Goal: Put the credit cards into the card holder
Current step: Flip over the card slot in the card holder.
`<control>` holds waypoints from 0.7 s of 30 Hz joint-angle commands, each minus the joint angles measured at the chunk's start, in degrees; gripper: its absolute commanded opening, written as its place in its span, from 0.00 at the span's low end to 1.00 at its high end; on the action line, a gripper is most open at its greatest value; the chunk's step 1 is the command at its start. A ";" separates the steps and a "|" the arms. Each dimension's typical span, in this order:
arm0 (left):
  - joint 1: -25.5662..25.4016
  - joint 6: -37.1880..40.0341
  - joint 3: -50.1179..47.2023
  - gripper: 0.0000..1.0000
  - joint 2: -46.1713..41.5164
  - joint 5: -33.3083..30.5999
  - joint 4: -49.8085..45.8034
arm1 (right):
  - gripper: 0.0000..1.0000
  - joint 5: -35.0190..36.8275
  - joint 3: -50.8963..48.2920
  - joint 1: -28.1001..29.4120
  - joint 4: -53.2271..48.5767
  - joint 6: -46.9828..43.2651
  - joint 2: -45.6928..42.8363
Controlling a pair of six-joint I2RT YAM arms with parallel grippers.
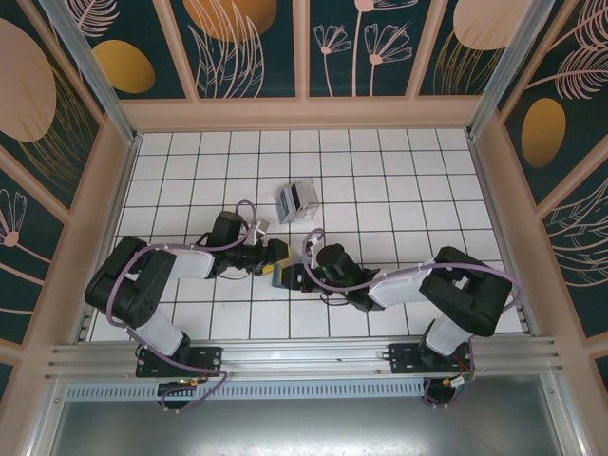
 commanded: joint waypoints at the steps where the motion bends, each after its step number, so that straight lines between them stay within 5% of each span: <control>1: 0.25 0.95 -0.28 0.71 1.58 -0.12 -0.66 | 0.47 -1.08 -2.35 0.08 9.46 -0.43 -2.33; 8: 0.25 4.10 2.30 0.50 6.23 -1.31 -3.77 | 0.47 1.41 -5.82 -2.93 6.14 -0.80 -9.62; 17: 0.25 3.88 2.79 0.45 7.25 -0.24 -2.48 | 0.46 0.24 -5.95 -6.12 2.50 -0.25 -8.60; 21: 0.25 3.58 2.09 0.27 7.91 -0.55 -1.86 | 0.46 5.42 -2.62 -6.45 -5.58 -1.21 -9.59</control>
